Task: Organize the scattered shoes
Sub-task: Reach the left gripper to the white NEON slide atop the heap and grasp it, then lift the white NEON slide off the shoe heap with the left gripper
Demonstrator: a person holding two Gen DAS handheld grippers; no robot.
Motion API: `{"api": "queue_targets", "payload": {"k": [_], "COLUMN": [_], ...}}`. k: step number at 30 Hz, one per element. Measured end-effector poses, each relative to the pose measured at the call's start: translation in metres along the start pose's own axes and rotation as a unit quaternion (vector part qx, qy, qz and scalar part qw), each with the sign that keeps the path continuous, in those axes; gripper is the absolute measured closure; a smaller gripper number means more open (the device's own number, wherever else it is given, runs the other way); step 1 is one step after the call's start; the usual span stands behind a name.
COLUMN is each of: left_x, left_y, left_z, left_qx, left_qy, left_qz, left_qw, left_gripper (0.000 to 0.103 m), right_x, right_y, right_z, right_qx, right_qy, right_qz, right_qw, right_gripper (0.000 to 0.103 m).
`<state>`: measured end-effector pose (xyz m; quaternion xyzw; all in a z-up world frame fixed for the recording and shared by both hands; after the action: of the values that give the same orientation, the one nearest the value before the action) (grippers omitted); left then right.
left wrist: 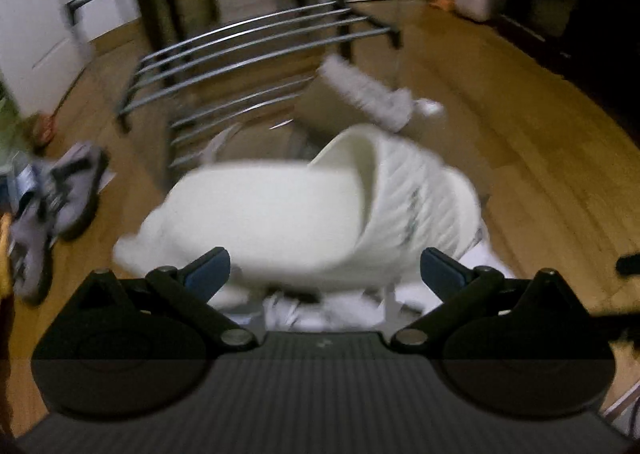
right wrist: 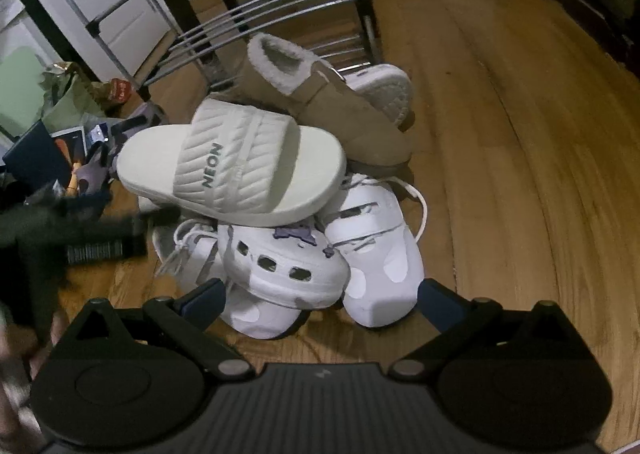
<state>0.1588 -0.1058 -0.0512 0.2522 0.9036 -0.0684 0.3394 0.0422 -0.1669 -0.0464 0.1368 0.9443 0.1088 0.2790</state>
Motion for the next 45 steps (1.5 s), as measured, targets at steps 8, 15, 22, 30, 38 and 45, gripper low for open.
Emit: {"api": "queue_targets", "payload": {"k": [8,15,22,30,38,45], "left_x": [-0.012,0.002,0.0,0.042,0.109,0.199], "left_y": [-0.021,-0.035,-0.008,0.035,0.083,0.07], "left_z": [0.058,0.049,0.002,-0.06,-0.099,-0.053], "left_qx": [0.05,0.111,0.032,0.053,0.057,0.117], "left_qy": [0.017,-0.007,-0.079,-0.106,-0.087,0.043], "left_qz": [-0.006,-0.045,-0.061,-0.141,-0.135,-0.124], "left_qw": [0.9986,0.9928,0.9944,0.9829,0.9853,0.9844], "left_gripper": [0.0,0.057,0.082,0.087,0.086,0.078], "right_x": [0.009,0.014,0.016,0.019,0.036,0.052], "right_y": [-0.015,-0.018,-0.018,-0.013,0.002,0.015], "right_z": [0.008,0.019,0.022,0.027,0.038,0.048], "right_qx": [0.011,0.015,0.016,0.013,0.004,-0.003], "right_qy": [0.013,0.031,0.033,0.044,0.067,0.087], "right_qz": [0.014,0.022,0.018,0.008,-0.033,-0.07], "right_qw": [1.0,0.999,0.999,0.999,0.997,0.994], "right_gripper": [0.001,0.001,0.001,0.001,0.001,0.001]}}
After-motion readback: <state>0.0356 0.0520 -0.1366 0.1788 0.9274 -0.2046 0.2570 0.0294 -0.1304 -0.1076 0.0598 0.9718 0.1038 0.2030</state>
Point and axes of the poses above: each gripper's, at about its wrist camera, not at the fingertips, and z roughly the way its jaws point, y to its left, x to its underside, the point moved 10 cm from there along z, roughly the way its jaws point, and after that the axes turned 5 degrees about x, right-handed, at the moved point
